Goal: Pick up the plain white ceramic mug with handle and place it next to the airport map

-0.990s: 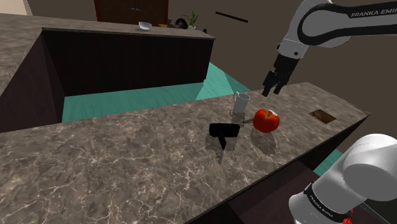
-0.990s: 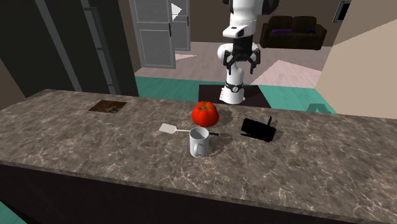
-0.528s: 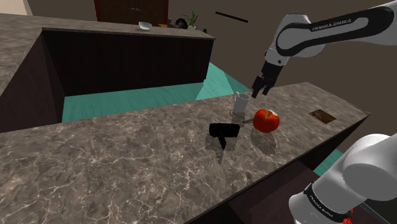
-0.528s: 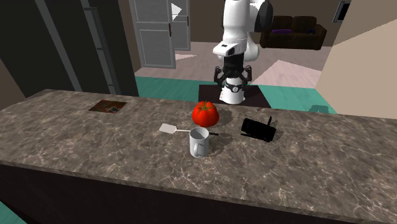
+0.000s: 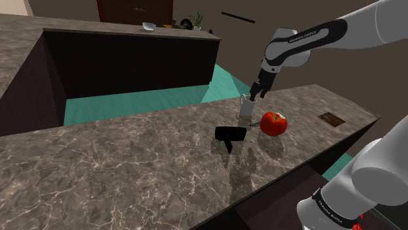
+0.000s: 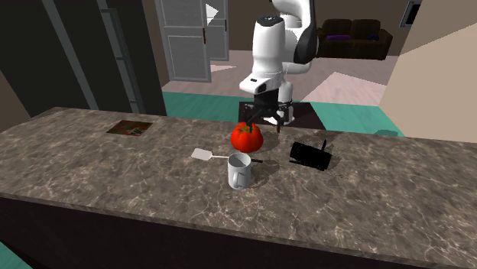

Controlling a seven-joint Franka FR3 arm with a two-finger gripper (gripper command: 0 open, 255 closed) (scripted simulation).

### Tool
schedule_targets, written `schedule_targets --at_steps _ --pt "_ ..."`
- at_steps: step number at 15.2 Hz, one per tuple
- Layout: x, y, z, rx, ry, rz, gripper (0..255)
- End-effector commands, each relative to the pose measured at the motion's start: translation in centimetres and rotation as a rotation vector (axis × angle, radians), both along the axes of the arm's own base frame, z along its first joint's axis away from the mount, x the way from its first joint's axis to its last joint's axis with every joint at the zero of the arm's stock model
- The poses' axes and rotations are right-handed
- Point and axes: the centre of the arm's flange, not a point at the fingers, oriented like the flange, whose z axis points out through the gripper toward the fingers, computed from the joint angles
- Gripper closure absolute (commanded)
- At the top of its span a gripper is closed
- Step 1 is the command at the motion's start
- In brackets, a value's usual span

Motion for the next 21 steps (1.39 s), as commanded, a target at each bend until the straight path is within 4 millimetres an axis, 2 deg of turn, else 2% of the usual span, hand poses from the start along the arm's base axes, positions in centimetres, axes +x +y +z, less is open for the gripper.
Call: schedule_targets --at_steps 1,7,15,21 --pt "2.1 -1.1 -1.6 -0.008 -0.007 0.006 0" --pt "7.3 -4.4 -5.5 -0.026 -0.026 0.021 0" --pt "7.4 -4.4 -9.5 -0.026 -0.026 0.021 0" --pt "7.4 -4.4 -9.5 -0.026 -0.026 0.021 0"
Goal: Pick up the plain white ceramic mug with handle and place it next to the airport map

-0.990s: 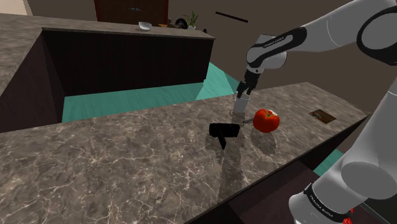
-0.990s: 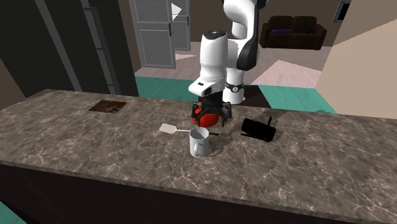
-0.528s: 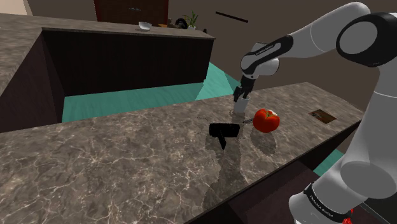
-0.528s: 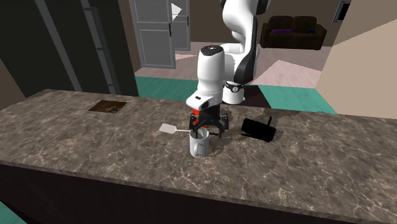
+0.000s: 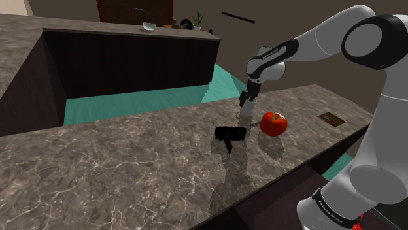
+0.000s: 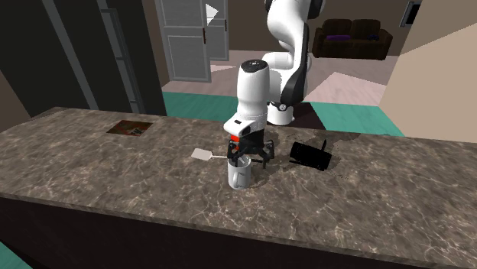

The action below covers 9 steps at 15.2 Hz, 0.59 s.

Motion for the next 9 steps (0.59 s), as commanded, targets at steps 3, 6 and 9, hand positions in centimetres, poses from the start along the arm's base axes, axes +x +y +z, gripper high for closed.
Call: schedule_targets --at_steps 3,6,9 --pt "0.0 0.0 0.0 0.0 0.0 0.0 255" --pt "0.0 0.0 0.0 0.0 0.0 0.0 255" --pt "-0.01 0.0 -0.01 0.0 0.0 0.0 255"
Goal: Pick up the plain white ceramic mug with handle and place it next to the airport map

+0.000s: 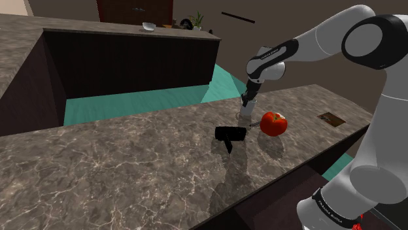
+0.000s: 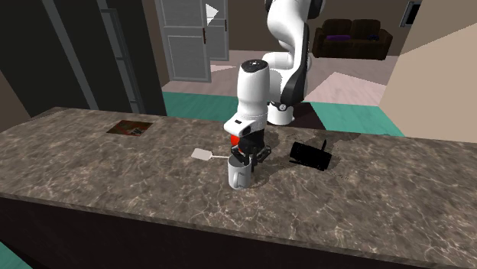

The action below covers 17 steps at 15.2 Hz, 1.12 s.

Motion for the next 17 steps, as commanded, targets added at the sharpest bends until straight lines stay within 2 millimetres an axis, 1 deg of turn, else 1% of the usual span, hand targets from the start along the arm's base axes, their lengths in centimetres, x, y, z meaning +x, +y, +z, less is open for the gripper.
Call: schedule_targets --at_steps 1,2,17 --pt "0.0 -0.1 0.0 0.0 0.001 -0.001 255" --pt "0.0 -0.1 0.0 0.0 0.001 -0.001 255" --pt "0.0 -0.1 7.9 0.0 0.001 -0.001 255"
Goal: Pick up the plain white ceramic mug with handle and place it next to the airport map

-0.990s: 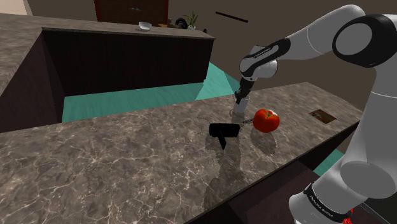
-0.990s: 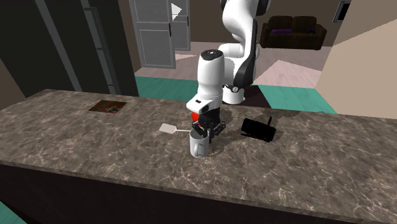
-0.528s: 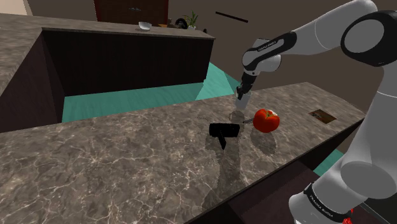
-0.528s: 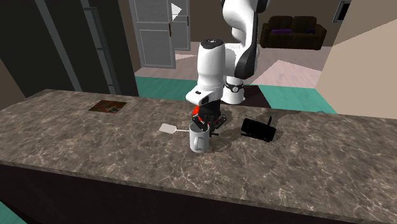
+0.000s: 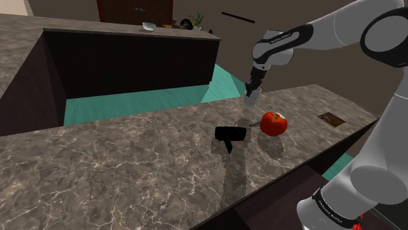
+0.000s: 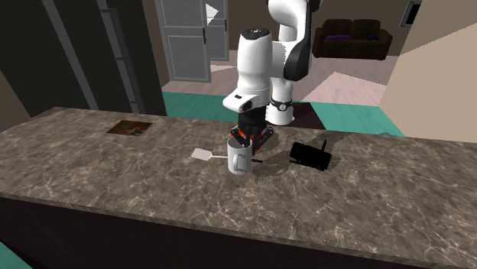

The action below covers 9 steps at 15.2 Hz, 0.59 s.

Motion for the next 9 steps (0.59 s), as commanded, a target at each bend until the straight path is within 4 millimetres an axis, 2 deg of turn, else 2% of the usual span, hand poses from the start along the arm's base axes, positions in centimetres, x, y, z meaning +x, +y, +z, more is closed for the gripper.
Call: schedule_targets --at_steps 1,9 --pt "0.0 -0.1 1.1 0.0 0.0 0.0 255" --pt "0.0 -0.1 5.3 0.0 0.0 0.0 255"
